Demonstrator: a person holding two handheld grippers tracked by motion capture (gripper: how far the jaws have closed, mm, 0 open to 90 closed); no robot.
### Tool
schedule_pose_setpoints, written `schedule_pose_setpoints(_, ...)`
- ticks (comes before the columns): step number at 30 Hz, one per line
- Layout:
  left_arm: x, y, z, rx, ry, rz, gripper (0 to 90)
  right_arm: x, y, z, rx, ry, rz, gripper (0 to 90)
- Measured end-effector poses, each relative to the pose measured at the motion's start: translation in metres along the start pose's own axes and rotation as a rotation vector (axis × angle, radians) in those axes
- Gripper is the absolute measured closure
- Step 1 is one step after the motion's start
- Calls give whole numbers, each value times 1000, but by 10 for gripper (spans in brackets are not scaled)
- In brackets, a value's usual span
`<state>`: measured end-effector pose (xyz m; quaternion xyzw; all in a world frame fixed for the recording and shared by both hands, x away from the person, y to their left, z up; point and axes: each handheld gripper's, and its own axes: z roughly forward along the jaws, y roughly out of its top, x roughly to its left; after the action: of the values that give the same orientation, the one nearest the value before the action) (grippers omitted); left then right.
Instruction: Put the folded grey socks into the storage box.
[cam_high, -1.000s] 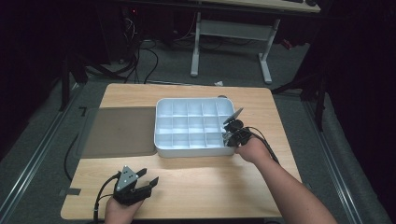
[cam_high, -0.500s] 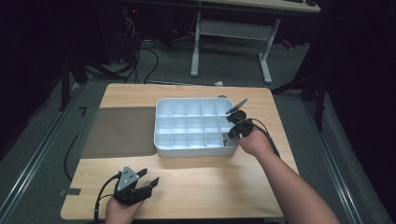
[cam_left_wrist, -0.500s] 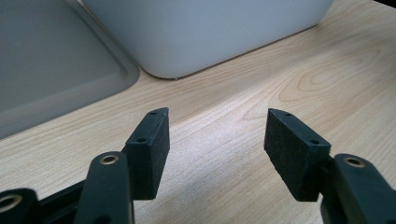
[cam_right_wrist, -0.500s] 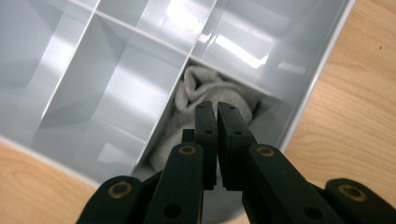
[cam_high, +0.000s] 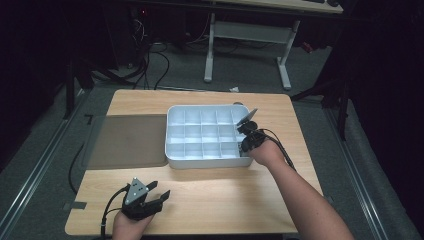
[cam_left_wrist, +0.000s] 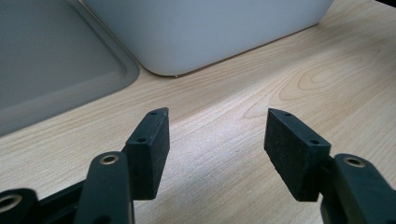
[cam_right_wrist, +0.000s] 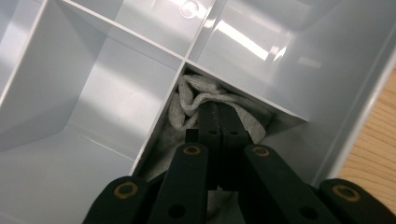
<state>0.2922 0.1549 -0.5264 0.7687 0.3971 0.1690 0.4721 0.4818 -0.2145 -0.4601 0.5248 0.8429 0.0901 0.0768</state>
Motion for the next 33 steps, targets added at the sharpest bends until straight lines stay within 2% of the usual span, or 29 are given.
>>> schedule_pose_setpoints(9, 0, 0, -1, 3, -2, 0, 410, 2, 2, 5, 14, 0, -4, 900)
schedule_pose_setpoints(12, 0, 0, -1, 1, -2, -1, 409, 3, 1, 2, 14, -5, 19, 900)
schedule_pose_setpoints(14, 0, 0, -1, 3, -3, 0, 410, 2, 1, 1, 8, -4, 11, 895)
schedule_pose_setpoints(16, 0, 0, -1, 1, -2, 0, 409, 2, 1, -2, 2, -5, 23, 879)
schedule_pose_setpoints(17, -1, 0, -1, 3, -4, 0, 409, 0, 0, -4, -7, -6, 14, 876)
schedule_pose_setpoints(23, 0, 0, -1, 5, -4, 2, 409, -4, -1, -21, -47, 8, 43, 858)
schedule_pose_setpoints(25, 0, 0, -1, 4, -4, 2, 409, -5, -1, -23, -54, 2, 32, 851)
schedule_pose_setpoints(33, 0, 0, 0, 6, -4, 0, 408, -6, -9, -36, -124, 25, 41, 748)
